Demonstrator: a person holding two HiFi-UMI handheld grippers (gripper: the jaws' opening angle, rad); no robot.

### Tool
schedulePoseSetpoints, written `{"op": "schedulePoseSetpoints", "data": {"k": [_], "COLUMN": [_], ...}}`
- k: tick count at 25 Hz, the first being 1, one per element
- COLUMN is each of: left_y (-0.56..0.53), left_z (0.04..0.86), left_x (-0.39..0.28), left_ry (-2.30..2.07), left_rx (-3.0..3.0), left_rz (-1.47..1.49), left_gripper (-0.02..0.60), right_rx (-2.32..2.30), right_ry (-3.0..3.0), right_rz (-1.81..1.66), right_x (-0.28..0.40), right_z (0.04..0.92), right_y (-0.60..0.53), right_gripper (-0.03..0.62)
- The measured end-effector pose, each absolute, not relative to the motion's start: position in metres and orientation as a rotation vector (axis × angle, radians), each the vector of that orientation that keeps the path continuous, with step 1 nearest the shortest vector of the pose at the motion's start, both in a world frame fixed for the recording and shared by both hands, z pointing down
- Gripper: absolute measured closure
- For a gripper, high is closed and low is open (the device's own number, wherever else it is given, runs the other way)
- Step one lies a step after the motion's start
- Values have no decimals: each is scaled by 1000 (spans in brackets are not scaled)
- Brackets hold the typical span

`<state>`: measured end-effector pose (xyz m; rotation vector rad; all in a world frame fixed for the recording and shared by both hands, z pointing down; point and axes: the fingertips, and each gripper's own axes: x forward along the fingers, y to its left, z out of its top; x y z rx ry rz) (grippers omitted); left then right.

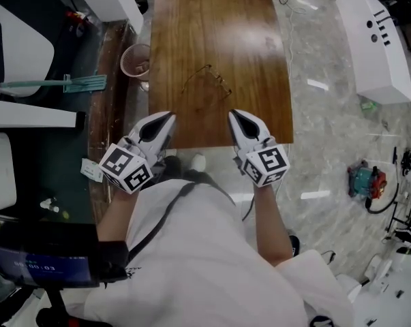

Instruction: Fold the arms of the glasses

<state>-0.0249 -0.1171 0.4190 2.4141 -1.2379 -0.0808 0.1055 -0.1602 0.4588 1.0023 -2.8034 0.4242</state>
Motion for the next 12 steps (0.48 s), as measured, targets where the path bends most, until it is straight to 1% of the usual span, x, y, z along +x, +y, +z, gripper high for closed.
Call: {"op": "schedulePoseSetpoints", "data": {"k": [6,12], "left_y": [-134,-157], "left_z": [431,455], "left_x": [-37,-57], "left_ry": [-1179,-1155], "left_rx": [2418,2418], "left_rz": [-38,40], "left_gripper": [577,577], "right_rx": [1059,1086], "right_ry": [-2734,-2560], "right_rz": [430,387], "right_x": [96,89], "right_z": [479,526], "right_y": [-182,-223], "right_gripper": [585,585]}}
